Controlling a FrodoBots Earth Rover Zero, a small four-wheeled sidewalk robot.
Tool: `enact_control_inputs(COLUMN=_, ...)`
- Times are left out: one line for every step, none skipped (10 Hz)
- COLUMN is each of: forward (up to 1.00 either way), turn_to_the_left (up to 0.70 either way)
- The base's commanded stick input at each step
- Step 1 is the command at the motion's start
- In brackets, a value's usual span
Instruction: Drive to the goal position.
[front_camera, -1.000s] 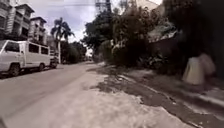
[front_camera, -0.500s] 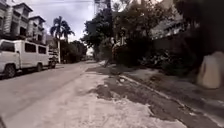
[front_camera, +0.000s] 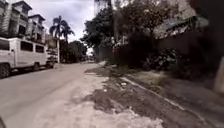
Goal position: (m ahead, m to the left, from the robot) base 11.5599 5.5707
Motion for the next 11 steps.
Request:
enact_control_inputs(forward=0.70, turn_to_the_left=0.02)
enact_control_inputs(forward=0.70, turn_to_the_left=0.00)
enact_control_inputs(forward=0.70, turn_to_the_left=0.01)
enact_control_inputs(forward=0.70, turn_to_the_left=0.02)
enact_control_inputs(forward=0.70, turn_to_the_left=0.00)
enact_control_inputs(forward=0.70, turn_to_the_left=0.01)
enact_control_inputs(forward=0.70, turn_to_the_left=0.01)
enact_control_inputs(forward=0.70, turn_to_the_left=0.00)
enact_control_inputs(forward=0.70, turn_to_the_left=0.02)
enact_control_inputs(forward=0.70, turn_to_the_left=0.01)
enact_control_inputs(forward=0.70, turn_to_the_left=0.00)
